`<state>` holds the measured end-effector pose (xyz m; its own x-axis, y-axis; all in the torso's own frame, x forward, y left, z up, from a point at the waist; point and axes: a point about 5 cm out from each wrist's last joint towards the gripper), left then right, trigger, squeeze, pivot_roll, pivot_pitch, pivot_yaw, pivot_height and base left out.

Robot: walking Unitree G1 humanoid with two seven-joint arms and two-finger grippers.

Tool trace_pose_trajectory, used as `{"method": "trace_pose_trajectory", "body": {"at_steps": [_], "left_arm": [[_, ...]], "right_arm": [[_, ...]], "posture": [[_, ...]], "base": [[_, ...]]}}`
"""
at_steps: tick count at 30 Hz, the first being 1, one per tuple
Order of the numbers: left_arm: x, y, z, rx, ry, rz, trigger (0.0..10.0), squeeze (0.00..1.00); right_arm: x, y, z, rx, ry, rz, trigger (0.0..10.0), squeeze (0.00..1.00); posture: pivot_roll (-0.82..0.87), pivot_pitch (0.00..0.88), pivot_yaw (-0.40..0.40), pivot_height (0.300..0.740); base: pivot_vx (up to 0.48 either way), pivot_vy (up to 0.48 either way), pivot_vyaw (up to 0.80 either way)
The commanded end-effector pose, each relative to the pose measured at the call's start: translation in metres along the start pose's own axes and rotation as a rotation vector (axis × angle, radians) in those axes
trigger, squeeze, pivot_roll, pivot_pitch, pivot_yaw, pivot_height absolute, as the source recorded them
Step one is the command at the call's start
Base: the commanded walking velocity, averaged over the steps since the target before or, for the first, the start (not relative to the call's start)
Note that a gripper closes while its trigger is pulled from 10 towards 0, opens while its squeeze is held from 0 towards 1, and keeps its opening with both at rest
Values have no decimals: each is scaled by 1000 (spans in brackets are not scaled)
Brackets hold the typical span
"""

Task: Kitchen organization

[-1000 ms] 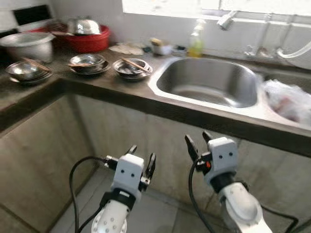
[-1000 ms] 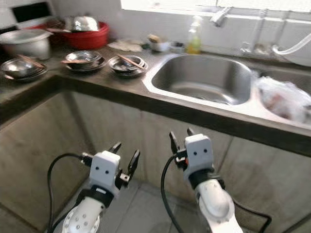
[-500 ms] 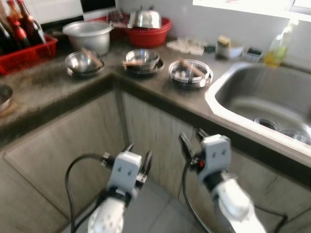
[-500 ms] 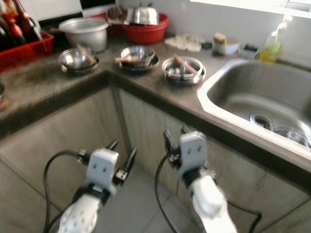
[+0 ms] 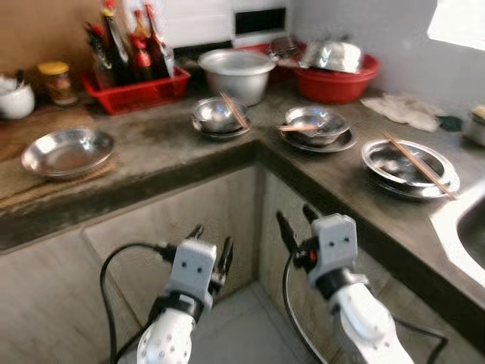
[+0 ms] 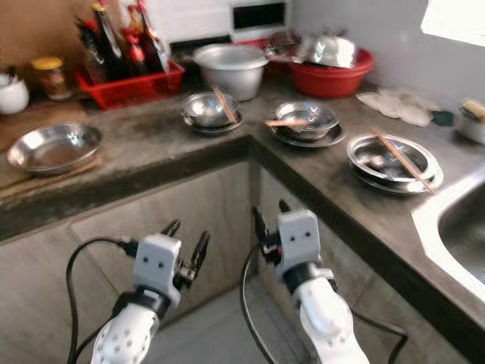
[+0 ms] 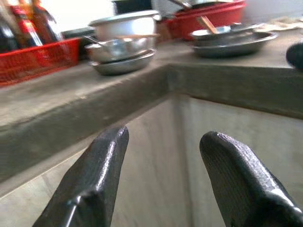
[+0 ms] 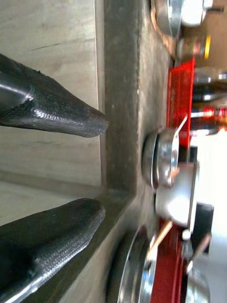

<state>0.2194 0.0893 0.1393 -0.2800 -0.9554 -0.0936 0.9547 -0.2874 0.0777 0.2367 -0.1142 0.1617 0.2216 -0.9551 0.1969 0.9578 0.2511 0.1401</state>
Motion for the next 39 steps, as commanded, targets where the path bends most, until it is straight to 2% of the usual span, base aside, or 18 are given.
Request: {"method": "trace_pose_trajectory", "body": {"at_steps": [1, 12, 18, 23, 39], "left_arm": [[1, -1, 0, -2, -1, -11, 10000, 0], [2, -2, 0, 4, 20, -9, 10000, 0], [3, -2, 1, -2, -7, -9, 10000, 0], [1, -2, 1, -10, -12, 8, 10000, 0], [1, -2, 2, -10, -3, 5, 10000, 0]], "right_arm": [[3, -1, 0, 6, -3, -12, 10000, 0], [0, -1, -1, 4, 1, -6, 10000, 0], [1, 0, -1, 6, 7, -10, 10000, 0], [3, 2, -2, -2, 28, -28, 10000, 0], [3, 2, -2, -3, 38, -28, 10000, 0]], "posture": [[140, 47, -20, 740], [146, 58, -24, 740], [145, 62, -22, 740], [144, 63, -20, 740], [144, 67, -21, 740]], "base": [[0, 0, 800], [0, 0, 800], [91, 0, 800], [0, 0, 0], [0, 473, 0]]}}
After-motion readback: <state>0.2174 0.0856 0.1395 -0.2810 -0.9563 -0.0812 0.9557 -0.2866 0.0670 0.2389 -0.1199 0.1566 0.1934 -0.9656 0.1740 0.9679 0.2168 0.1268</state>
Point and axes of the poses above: a point about 5 cm out from each wrist's last joint towards the gripper, its own y axis pointing out of the wrist towards the gripper, its own z axis along the axis of the wrist's last joint, x = y × z, and after that the axes turned 6 degrees about -y, right-handed
